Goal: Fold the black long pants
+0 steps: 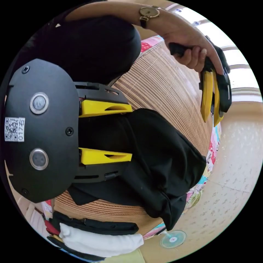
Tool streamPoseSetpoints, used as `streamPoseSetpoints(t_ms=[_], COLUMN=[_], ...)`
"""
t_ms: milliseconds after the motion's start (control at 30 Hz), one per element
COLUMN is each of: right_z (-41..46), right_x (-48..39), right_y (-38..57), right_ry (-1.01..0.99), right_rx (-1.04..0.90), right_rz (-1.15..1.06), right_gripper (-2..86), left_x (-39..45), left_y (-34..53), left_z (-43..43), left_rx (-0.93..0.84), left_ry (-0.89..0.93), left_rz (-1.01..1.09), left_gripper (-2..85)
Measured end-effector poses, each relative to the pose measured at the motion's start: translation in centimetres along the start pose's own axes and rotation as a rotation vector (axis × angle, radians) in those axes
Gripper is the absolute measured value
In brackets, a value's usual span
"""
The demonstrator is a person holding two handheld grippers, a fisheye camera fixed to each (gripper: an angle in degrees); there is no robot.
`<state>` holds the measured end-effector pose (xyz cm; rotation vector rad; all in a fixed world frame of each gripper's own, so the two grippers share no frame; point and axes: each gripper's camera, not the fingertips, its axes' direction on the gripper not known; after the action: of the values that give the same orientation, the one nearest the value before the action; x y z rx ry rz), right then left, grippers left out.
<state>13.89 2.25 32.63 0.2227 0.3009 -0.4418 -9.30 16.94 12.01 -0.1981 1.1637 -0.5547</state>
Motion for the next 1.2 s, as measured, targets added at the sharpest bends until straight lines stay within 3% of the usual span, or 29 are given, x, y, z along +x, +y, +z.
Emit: streamPoseSetpoints(t_ms=[67, 100, 233, 300, 367, 433, 567, 700, 867, 967, 1033, 1100, 1133, 1200], right_z=[-2.3, -4.4, -10.2, -10.3, -9.1, -6.8, -2.0, -1.7, -5.0, -5.9, -3.8, -4.4, -4.4, -5.5], right_x=[2.2, 4.8, 15.3, 16.8, 16.0, 12.7, 7.5, 6.1, 6.2, 3.3, -0.7, -2.9, -3.7, -3.8], right_y=[-0.9, -0.9, 3.5, 4.4, 3.8, 3.8, 6.5, 9.1, 9.8, 11.2, 11.8, 12.4, 12.2, 11.9], right_ry=[-0.085, -0.237, -0.857, -0.956, -1.003, -0.959, -0.705, -0.608, -0.757, -0.620, -0.425, -0.289, -0.229, -0.236], right_rx=[0.020, 0.084, 0.567, 0.608, 0.465, 0.265, 0.108, 0.124, 0.073, 0.059, -0.028, 0.010, -0.029, -0.041], right_rz=[0.032, 0.089, 0.228, 0.222, 0.182, 0.106, 0.176, 0.193, 0.105, 0.057, 0.006, -0.015, -0.029, -0.035], right_gripper=[9.3, 7.6, 7.4, 8.7, 11.6, 16.4, 16.0, 11.9, 14.5, 16.0, 15.9, 13.1, 6.8, 2.9], left_x=[0.0, 0.0, 0.4, 0.3, 0.1, -0.2, -0.8, -1.4, -2.0, -1.7, -1.4, -1.3, -1.4, -1.5], left_y=[0.0, 0.1, 0.5, 0.7, 0.9, 1.2, 1.2, 1.1, 0.8, 1.0, 1.4, 1.8, 2.1, 2.6], left_z=[0.6, 0.8, 0.6, 0.2, -0.3, -0.9, -0.3, 1.1, 2.4, 2.7, 2.8, 2.8, 2.7, 2.6], left_rx=[-0.026, -0.030, 0.001, 0.024, 0.054, 0.087, 0.055, -0.003, -0.054, -0.057, -0.048, -0.035, -0.024, -0.010], left_ry=[-0.004, 0.018, 0.098, 0.088, 0.072, 0.059, 0.079, 0.070, 0.098, 0.073, 0.042, 0.034, 0.030, 0.029], left_rz=[0.000, 0.005, 0.058, 0.064, 0.060, 0.057, 0.062, 0.063, 0.081, 0.112, 0.141, 0.165, 0.179, 0.197], left_gripper=[8.9, 9.2, 9.9, 10.0, 10.0, 10.1, 10.1, 10.2, 10.6, 10.8, 10.8, 10.7, 10.7, 10.7])
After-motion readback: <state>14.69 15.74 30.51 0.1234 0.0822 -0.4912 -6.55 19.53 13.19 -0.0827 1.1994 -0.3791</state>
